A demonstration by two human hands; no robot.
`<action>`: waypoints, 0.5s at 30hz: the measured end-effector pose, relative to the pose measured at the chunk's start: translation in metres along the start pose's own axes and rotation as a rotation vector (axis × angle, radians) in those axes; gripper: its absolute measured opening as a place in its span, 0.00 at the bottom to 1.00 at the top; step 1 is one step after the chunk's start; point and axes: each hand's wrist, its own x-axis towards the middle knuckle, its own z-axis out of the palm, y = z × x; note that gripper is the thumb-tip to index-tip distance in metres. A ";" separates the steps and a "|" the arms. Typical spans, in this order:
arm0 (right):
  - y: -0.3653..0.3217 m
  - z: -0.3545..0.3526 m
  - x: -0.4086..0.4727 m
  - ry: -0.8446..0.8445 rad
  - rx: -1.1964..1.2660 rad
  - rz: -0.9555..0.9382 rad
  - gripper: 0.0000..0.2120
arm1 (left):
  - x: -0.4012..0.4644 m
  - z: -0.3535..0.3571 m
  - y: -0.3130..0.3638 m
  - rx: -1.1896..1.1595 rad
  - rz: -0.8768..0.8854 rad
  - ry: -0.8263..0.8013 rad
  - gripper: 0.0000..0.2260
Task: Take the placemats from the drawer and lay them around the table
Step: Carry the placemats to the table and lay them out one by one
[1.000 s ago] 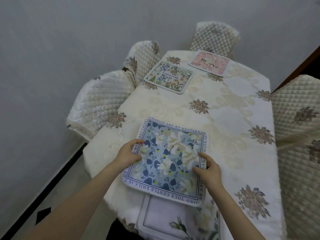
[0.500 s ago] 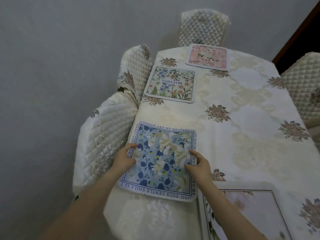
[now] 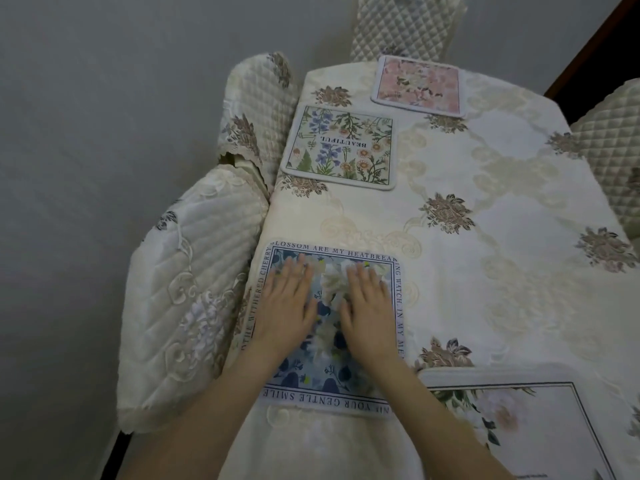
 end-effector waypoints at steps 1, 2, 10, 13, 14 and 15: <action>-0.007 0.009 0.012 -0.023 -0.006 -0.030 0.28 | 0.013 0.004 0.004 0.023 0.023 -0.019 0.26; -0.010 0.018 0.023 -0.036 -0.018 -0.048 0.28 | 0.025 0.009 0.005 0.045 0.039 -0.047 0.26; 0.034 0.048 0.043 -0.097 -0.115 -0.070 0.29 | 0.039 0.042 -0.028 -0.010 0.056 -0.114 0.30; 0.059 0.034 0.036 -0.091 -0.121 0.010 0.30 | 0.029 0.036 -0.053 -0.039 0.016 -0.100 0.30; 0.068 0.029 0.032 -0.090 -0.123 0.031 0.30 | 0.024 0.034 -0.062 -0.045 -0.005 -0.093 0.31; 0.074 0.025 0.029 -0.092 -0.123 0.048 0.31 | 0.019 0.034 -0.069 -0.054 -0.026 -0.094 0.31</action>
